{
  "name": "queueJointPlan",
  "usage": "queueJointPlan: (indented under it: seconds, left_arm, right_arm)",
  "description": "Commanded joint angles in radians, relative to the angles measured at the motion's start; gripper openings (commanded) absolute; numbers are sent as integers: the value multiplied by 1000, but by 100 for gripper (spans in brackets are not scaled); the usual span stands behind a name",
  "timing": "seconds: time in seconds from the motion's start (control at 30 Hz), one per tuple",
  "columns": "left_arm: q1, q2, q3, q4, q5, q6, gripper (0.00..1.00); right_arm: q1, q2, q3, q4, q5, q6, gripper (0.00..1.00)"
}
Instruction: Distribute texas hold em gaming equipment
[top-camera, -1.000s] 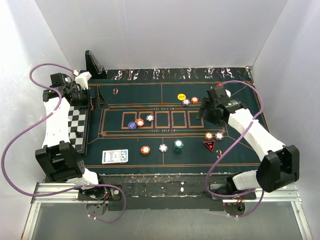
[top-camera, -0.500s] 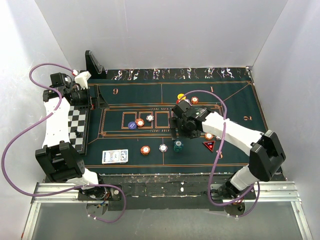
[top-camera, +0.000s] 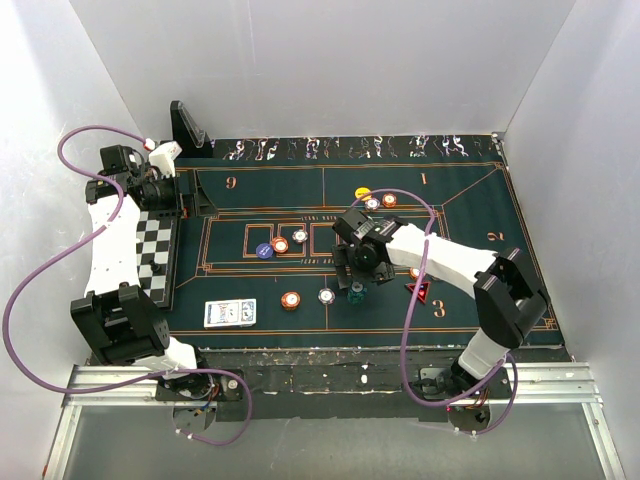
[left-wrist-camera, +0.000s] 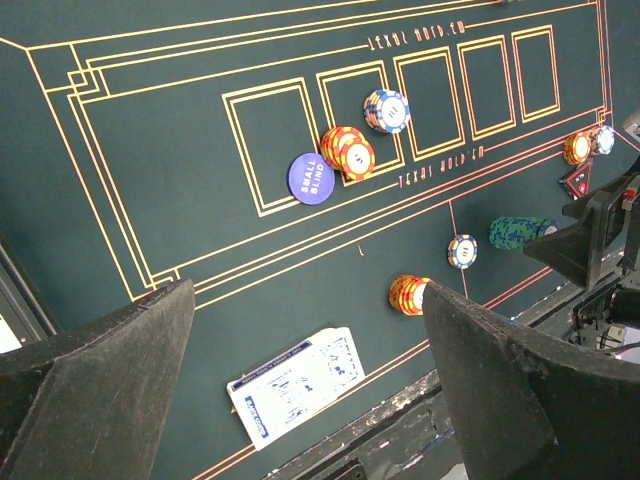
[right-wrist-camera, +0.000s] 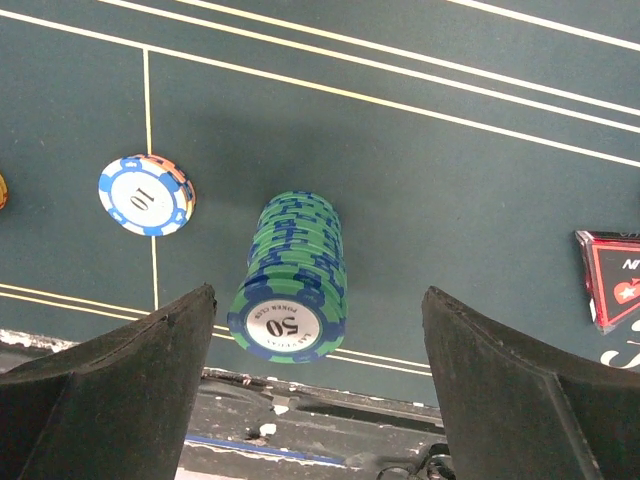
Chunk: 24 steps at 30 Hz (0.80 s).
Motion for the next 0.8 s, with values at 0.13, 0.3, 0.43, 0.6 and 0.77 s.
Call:
queueJointPlan:
  seconds: [0.13,0.3,0.43,0.6,0.77]
  left_arm:
    - [8,-56,-1,15,-18,-5,98]
    - [7,-55,5,11,-19,-4,98]
    - [8,-52,5,11,-19,-4,98]
    - [7,-50,11,9,-19,-5,98]
    - [7,-49,16,6,-22,-2,98]
  right_arm:
    - [5,52,28,16,-1,9,83]
    - [5,53,22,26,-5,14,76]
    - [7,47,19,28,-7,20,69]
    - [5,46,13,29,-12,26,59]
    - [5,46,7,36,-18,29,49]
